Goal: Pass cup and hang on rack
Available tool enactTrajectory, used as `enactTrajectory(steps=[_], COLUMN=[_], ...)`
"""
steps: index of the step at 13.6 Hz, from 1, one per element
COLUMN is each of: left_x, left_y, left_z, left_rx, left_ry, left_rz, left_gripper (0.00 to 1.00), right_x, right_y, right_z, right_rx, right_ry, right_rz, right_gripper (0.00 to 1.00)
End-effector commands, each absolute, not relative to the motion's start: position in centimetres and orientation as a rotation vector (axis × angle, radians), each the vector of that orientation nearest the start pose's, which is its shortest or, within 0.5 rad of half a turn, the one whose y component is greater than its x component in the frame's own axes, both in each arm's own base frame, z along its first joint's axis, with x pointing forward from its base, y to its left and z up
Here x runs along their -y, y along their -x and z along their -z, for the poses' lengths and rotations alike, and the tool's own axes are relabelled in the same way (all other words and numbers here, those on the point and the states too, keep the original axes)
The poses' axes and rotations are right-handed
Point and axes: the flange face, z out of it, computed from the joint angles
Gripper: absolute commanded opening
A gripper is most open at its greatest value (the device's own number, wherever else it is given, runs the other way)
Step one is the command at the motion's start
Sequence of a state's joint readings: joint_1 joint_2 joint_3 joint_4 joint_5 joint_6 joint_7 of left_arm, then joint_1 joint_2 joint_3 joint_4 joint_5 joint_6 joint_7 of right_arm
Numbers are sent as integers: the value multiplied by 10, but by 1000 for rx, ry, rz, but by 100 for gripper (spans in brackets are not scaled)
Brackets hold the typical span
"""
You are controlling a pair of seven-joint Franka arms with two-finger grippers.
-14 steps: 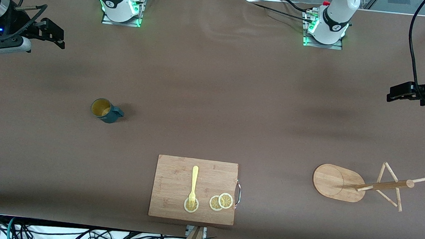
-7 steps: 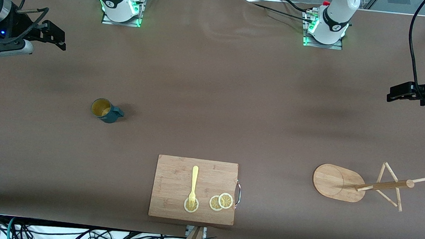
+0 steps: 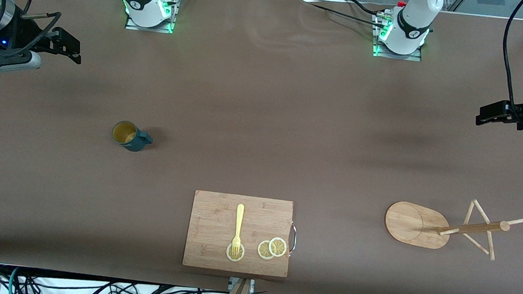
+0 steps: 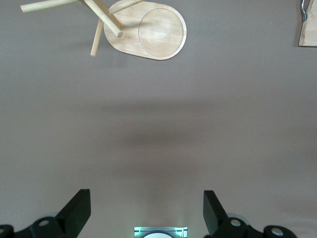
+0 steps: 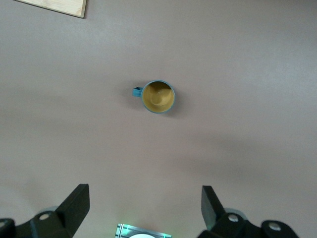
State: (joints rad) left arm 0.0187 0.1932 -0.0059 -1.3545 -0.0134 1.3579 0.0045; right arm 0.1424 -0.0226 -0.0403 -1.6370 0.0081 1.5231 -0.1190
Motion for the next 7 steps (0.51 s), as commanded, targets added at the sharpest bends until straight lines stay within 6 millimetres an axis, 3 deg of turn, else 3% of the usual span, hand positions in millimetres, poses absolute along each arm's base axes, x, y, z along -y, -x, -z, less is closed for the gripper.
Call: enactTrajectory(steps=[1,7], left_x=[-4,-5], left_y=[-590,-590], left_z=[-599,-599], left_rx=[11,13], left_ry=[3123,3123], left_rz=[-283,-283], left_gripper=[100,100], right_x=[-56,-55], right_y=[-540,-541], right_z=[-600,-592], right_rx=[361,352], right_ry=[3124,3127], right_rz=[-128,-135], right_gripper=[100,100])
